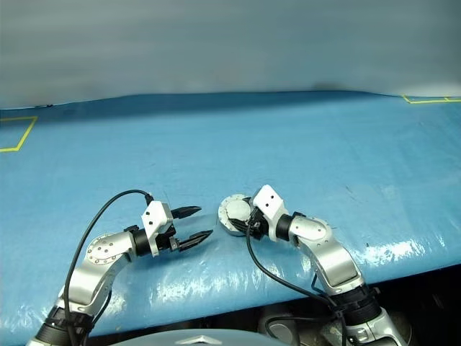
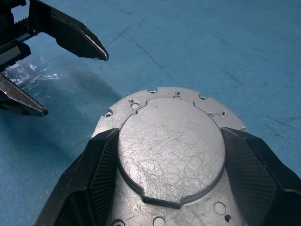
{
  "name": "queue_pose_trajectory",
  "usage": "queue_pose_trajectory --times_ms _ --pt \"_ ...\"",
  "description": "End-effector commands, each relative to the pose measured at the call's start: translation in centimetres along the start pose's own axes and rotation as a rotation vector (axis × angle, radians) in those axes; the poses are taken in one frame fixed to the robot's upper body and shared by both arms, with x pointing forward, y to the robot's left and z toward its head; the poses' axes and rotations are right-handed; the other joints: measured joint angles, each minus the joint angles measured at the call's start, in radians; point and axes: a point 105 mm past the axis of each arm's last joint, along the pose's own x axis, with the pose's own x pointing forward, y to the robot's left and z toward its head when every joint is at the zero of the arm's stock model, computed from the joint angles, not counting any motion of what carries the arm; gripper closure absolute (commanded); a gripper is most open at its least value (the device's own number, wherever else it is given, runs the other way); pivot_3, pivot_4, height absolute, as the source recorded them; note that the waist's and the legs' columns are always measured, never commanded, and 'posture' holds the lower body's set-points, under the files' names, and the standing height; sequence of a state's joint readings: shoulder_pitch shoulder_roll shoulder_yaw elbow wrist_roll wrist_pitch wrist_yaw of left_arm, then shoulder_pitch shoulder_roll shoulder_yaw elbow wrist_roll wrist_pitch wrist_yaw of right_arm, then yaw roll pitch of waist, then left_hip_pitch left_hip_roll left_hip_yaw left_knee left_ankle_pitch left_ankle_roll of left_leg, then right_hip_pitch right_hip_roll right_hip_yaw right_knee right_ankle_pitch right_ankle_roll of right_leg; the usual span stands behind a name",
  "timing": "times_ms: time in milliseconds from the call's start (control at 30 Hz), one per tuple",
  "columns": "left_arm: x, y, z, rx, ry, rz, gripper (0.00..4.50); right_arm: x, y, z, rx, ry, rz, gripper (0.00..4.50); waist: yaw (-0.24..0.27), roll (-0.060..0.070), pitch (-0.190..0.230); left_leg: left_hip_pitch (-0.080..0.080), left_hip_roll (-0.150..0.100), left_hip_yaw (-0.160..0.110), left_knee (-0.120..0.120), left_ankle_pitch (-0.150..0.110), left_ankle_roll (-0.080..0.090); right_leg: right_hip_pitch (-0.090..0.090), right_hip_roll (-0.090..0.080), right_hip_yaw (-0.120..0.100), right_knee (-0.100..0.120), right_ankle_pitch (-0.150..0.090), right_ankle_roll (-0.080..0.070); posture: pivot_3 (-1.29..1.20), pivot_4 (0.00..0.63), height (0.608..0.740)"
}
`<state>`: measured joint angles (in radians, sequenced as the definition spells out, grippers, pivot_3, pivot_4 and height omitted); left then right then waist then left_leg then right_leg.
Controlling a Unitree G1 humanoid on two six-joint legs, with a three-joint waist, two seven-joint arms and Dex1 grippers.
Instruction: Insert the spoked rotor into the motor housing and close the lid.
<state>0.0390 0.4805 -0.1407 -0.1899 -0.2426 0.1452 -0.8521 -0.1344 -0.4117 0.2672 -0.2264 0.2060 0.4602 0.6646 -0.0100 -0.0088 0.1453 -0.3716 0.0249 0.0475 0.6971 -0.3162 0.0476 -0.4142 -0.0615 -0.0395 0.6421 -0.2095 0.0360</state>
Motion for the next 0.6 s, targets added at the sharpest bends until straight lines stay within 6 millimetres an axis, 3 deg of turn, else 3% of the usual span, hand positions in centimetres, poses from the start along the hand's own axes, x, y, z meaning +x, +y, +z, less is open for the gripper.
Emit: queue_pose_trajectory --times_ms 33,233,467,600 --pt "0.0 -0.1 0.3 0.018 -0.013 -0.004 0.86 -0.2 -0.2 -3.9 0.079 0.136 -0.041 1.47 0.0 0.0 -0.001 0.001 0.0 0.0 0.0 0.0 0.0 0.0 0.0 0.0 0.0 0.0 0.0 0.0 0.15 0.74" --pt "0.2 0.0 0.7 0.028 -0.022 -0.002 0.86 -0.6 -0.1 -4.9 0.097 0.168 -0.036 1.47 0.0 -0.001 -0.002 0.007 0.001 0.0 0.0 0.0 0.0 0.002 -0.001 0.0 0.0 -0.001 0.001 0.0 0.15 0.74" --pt "1.8 0.8 2.1 0.036 -0.09 0.029 0.86 -0.6 1.5 -3.5 0.094 0.126 0.06 1.47 0.012 -0.002 -0.003 0.006 0.0 0.0 0.0 0.0 0.0 0.002 -0.002 0.0 -0.001 0.0 -0.001 0.0 0.15 0.74" --pt "3.2 0.3 2.9 0.065 -0.115 -0.022 1.8 -0.4 1.4 -3.4 0.059 0.131 0.049 1.47 0.013 -0.002 -0.003 0.002 0.0 0.0 -0.001 -0.001 0.001 0.002 -0.001 0.0 -0.001 0.0 -0.001 0.0 0.15 0.74"
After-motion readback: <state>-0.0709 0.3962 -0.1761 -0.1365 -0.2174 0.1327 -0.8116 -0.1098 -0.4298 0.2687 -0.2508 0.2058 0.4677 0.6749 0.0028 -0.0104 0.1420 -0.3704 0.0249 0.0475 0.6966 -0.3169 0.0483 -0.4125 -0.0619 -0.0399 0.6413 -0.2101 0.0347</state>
